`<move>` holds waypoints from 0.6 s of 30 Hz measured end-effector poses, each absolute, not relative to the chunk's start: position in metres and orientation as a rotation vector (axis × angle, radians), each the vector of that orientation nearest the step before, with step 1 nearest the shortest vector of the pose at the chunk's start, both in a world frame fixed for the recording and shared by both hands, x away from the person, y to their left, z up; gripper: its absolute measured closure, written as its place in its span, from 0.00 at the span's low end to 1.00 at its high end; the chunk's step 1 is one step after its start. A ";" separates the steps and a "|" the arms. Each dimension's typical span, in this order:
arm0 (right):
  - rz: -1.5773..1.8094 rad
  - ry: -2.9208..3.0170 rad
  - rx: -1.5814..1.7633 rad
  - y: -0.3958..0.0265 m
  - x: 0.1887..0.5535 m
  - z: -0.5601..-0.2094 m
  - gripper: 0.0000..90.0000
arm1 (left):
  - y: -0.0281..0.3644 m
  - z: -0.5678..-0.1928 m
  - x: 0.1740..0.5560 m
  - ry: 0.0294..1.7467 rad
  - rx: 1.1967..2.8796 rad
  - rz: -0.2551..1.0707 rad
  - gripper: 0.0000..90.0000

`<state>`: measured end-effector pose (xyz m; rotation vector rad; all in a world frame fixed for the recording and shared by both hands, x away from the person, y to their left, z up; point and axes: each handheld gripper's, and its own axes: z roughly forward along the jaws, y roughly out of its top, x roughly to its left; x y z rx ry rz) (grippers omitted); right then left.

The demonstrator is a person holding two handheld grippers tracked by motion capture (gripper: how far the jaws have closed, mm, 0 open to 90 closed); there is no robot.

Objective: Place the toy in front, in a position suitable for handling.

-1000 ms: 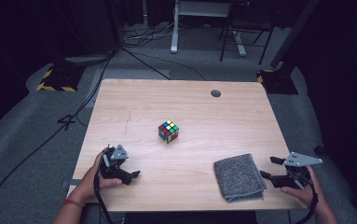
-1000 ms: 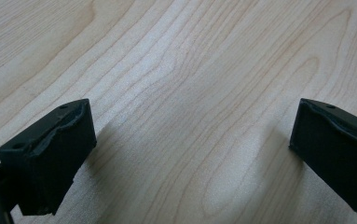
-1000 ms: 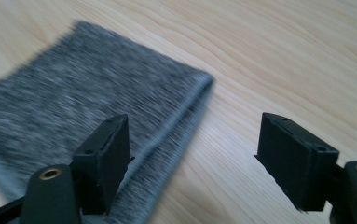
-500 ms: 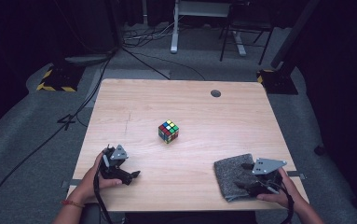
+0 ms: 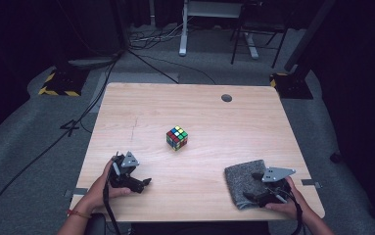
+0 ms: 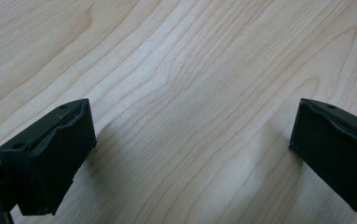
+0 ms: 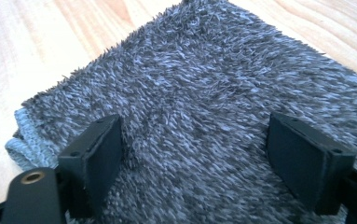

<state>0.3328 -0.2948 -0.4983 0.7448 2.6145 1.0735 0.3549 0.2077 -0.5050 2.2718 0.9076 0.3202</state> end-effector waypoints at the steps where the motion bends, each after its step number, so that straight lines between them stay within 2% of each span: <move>1: 1.068 2.614 0.756 -0.294 0.335 -0.498 0.21 | 0.205 -0.505 0.356 0.903 2.270 0.316 0.01; 7: 1.069 2.602 0.779 -0.291 0.349 -0.498 0.21 | 0.190 -0.505 0.370 0.908 2.270 0.320 0.01; 11: 1.033 2.577 0.848 -0.286 0.376 -0.497 0.22 | 0.178 -0.505 0.383 0.926 2.265 0.324 0.00; 18: 1.019 2.589 0.853 -0.276 0.400 -0.495 0.22 | 0.161 -0.505 0.402 0.904 2.269 0.317 0.00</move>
